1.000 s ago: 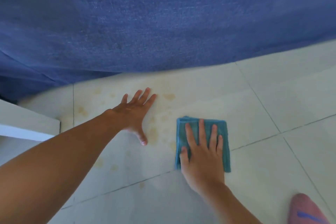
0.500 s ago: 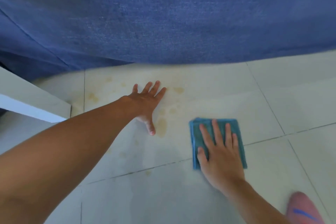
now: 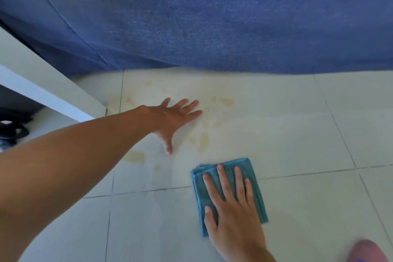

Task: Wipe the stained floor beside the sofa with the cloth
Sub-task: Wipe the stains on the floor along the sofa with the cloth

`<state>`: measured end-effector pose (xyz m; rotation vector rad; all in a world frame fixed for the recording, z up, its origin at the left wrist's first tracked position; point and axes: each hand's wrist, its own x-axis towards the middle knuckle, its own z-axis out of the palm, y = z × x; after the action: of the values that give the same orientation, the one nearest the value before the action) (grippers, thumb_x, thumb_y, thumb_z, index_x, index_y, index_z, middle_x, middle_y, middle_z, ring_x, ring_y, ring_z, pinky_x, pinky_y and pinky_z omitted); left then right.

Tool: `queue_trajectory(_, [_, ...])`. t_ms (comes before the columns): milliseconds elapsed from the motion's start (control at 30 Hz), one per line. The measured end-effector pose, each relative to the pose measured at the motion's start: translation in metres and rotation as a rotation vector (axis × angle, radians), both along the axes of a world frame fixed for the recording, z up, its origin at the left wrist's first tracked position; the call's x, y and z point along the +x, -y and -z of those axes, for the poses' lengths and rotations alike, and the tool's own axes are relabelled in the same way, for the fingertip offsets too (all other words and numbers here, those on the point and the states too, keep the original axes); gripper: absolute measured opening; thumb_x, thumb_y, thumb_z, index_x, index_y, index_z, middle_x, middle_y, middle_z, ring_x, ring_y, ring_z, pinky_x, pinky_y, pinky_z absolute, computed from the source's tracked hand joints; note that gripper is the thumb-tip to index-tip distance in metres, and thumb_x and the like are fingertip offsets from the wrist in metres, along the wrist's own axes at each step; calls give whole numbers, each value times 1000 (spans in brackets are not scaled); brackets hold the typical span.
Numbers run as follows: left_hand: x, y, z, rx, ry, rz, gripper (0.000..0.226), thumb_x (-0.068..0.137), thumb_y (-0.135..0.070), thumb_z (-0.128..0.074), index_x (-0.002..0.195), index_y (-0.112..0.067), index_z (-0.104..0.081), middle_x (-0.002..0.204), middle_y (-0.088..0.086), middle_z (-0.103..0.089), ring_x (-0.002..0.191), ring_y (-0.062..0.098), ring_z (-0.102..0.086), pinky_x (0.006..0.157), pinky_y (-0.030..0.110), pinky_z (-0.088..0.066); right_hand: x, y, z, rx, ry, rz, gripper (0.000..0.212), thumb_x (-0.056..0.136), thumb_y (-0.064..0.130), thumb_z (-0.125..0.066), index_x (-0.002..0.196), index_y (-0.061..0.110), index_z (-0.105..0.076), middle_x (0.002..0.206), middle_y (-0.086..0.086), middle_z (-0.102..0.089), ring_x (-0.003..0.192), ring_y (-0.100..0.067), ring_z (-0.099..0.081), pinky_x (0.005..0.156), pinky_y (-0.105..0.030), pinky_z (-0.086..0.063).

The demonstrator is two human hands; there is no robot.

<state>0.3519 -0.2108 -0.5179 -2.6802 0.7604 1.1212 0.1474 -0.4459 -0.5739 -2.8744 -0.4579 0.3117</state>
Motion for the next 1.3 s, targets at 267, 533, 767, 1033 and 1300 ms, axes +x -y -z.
queue_trajectory(267, [-7, -12, 4, -25, 21, -39, 142, 64, -43, -90, 152, -38, 22, 158, -10, 36, 146, 18, 30, 117, 56, 11, -5, -24, 4, 12, -8, 40, 75, 86, 45, -47, 157, 30, -26, 167, -6, -16, 152, -40, -12, 121, -56, -13])
queue_trajectory(533, [-18, -31, 4, -124, 5, -127, 100, 90, -37, -67, 155, -40, 9, 161, -13, 27, 150, 16, 20, 122, 51, 5, 13, -55, -1, -14, -47, 95, 69, 93, 46, -35, 158, 29, -19, 168, -8, -7, 153, -39, 3, 121, -59, -9])
queue_trajectory(767, [-19, -47, 5, -127, 62, -136, 83, 99, -27, -53, 156, -41, 6, 162, -13, 23, 151, 16, 17, 122, 51, 2, 0, -24, 1, -58, 1, -252, 72, 89, 50, -44, 157, 35, -23, 168, 3, -12, 155, -29, -3, 119, -52, -13])
queue_trajectory(1033, [-20, -58, 18, -173, 128, -105, 78, 100, -45, -48, 156, -41, 7, 163, -13, 21, 151, 18, 16, 121, 54, -2, -28, -78, 3, 58, -27, -439, 77, 81, 50, -55, 153, 38, -32, 167, 5, -18, 153, -30, -17, 118, -51, -14])
queue_trajectory(1300, [-25, -59, 23, -212, 135, -148, 79, 99, -42, -51, 155, -43, 3, 163, -15, 19, 150, 15, 17, 121, 53, 2, -35, -141, -1, 129, -33, -194, 74, 86, 47, -50, 155, 36, -28, 168, 2, -11, 154, -33, -9, 121, -52, -10])
